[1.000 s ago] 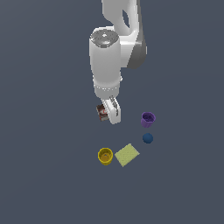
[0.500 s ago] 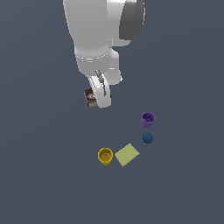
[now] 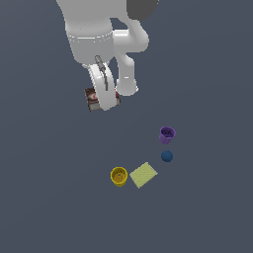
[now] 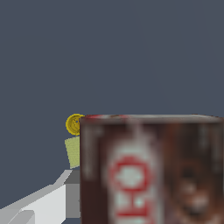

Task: Pick up a designated object from a clutter of objects.

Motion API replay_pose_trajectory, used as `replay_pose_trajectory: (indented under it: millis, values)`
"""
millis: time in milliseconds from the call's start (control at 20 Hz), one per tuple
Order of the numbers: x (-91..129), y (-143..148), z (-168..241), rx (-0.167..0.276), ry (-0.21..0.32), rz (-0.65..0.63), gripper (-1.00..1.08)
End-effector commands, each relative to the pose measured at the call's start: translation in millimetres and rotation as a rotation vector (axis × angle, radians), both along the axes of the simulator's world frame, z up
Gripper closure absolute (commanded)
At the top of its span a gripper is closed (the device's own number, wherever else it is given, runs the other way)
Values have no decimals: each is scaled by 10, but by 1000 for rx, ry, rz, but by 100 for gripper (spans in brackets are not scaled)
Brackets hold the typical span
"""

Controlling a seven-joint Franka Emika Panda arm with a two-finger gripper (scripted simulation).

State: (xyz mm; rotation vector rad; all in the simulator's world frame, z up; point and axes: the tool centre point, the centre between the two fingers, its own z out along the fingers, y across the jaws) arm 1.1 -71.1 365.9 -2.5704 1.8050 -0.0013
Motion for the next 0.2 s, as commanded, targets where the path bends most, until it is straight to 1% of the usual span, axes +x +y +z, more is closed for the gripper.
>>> replay_pose_trajectory:
  millis: [0,150]
  values:
    - [9,-21,58,0,1,0,108]
    - [14,-29,79,0,1,0,108]
